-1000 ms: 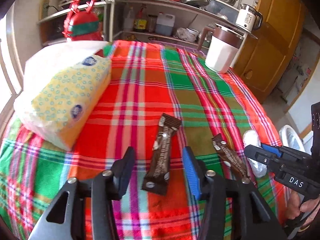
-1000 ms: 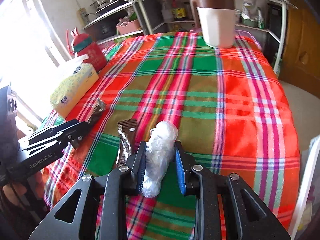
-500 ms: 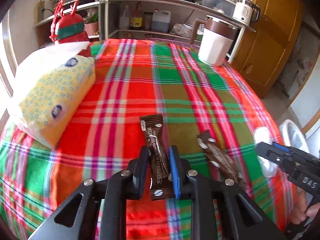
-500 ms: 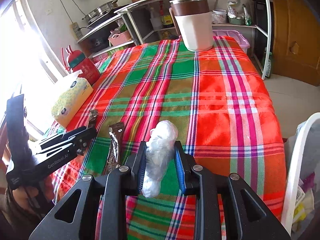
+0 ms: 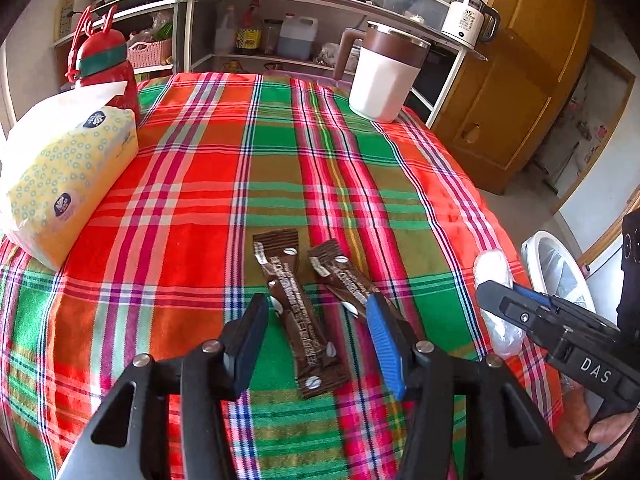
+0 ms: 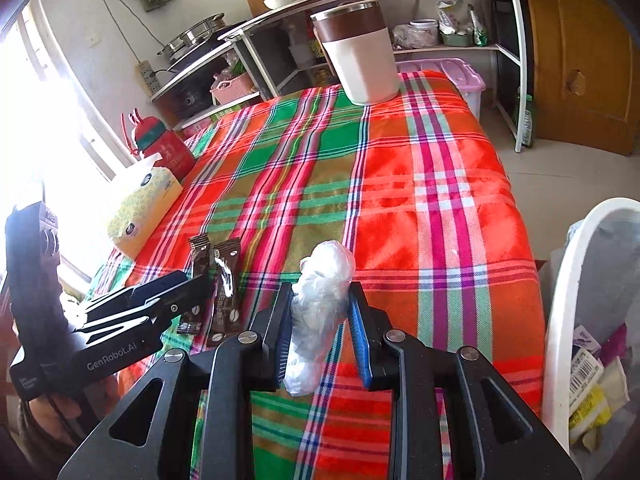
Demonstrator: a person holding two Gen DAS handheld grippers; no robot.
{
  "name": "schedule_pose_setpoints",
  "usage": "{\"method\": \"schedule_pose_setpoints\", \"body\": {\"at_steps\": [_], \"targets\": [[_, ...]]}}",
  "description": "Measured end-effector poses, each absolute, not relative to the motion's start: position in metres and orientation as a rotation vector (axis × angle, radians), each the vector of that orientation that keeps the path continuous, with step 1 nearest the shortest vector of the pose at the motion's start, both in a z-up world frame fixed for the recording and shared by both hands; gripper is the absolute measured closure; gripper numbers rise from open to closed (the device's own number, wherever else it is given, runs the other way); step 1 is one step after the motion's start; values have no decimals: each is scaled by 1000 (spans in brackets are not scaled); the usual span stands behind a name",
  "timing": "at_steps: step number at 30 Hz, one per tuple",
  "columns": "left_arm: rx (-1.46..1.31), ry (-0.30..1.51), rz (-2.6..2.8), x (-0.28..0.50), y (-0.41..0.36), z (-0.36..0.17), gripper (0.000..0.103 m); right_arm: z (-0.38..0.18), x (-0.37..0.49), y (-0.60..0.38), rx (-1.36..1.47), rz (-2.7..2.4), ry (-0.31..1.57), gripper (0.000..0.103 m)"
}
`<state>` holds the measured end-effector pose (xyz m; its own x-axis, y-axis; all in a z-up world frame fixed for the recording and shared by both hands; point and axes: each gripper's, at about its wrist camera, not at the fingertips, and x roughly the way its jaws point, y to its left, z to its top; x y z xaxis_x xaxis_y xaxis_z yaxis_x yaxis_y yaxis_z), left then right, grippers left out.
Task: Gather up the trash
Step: 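Grasp both brown chocolate bars together with the left gripper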
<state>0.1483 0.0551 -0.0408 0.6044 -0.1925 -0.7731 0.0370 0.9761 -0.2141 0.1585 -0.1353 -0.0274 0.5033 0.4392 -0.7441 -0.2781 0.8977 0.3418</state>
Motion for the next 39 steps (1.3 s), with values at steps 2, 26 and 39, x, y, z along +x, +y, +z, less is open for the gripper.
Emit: {"method": "schedule_pose_setpoints", "body": {"at_steps": [2,26,39], "targets": [[-172,922,-114,149,51,-43,35,-28,157,-139,187,434,952,75],[-239,943,0,168,43,-46,24,-30,158,-156,240,424,947,75],[-49,931,28,165,23,-46,56,-29,157,-168,277,426,937,75]]}}
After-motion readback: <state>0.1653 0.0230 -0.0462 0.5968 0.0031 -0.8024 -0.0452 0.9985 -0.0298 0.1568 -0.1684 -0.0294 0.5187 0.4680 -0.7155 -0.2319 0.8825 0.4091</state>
